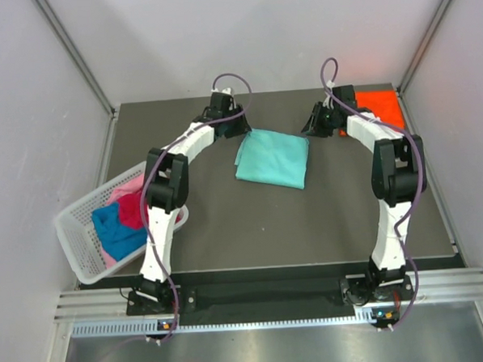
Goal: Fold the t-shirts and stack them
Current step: Fold the tshirt
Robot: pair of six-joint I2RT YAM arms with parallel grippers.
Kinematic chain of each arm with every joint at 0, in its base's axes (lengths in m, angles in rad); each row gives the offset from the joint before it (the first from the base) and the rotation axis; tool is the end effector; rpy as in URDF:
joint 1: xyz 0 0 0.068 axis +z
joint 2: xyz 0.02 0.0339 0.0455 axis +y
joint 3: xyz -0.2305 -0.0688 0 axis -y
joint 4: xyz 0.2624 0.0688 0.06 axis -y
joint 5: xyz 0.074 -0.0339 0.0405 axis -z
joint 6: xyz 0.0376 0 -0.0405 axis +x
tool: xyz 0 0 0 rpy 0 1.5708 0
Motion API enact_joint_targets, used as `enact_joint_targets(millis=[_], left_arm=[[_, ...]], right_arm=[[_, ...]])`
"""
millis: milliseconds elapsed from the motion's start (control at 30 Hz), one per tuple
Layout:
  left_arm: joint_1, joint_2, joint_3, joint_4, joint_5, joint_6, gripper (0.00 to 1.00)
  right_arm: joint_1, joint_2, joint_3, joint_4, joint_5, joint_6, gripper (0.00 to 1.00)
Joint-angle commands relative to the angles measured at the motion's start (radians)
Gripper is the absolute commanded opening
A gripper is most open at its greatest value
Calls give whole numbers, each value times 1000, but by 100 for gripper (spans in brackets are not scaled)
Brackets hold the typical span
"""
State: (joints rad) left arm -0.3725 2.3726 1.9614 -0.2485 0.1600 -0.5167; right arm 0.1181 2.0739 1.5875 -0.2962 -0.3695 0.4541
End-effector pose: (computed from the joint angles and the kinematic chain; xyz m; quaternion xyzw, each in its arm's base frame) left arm 0.4989 -0.2014 0.1558 -0.0294 0.8954 -0.2534 0.3650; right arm 0.4636 0.0687 0.1689 0.0822 0.9066 0.2692 0.3142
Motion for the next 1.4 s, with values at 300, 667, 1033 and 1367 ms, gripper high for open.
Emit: enact_joint_targets(millis=[300, 667, 1033, 1367], left_arm=[[23, -243, -185, -63, 64, 187, 52], [-23, -311, -416, -71, 185, 208, 51], [-46, -403, -521, -69, 216, 136, 21], [-36, -395, -446, -115, 122, 187, 52]], right_arm=[[15, -244, -251, 11, -68, -89, 49], [52, -314, -493, 101, -108, -88, 50], [51, -340, -595, 146, -117, -107, 19], [51, -362, -581, 114, -103, -120, 24]])
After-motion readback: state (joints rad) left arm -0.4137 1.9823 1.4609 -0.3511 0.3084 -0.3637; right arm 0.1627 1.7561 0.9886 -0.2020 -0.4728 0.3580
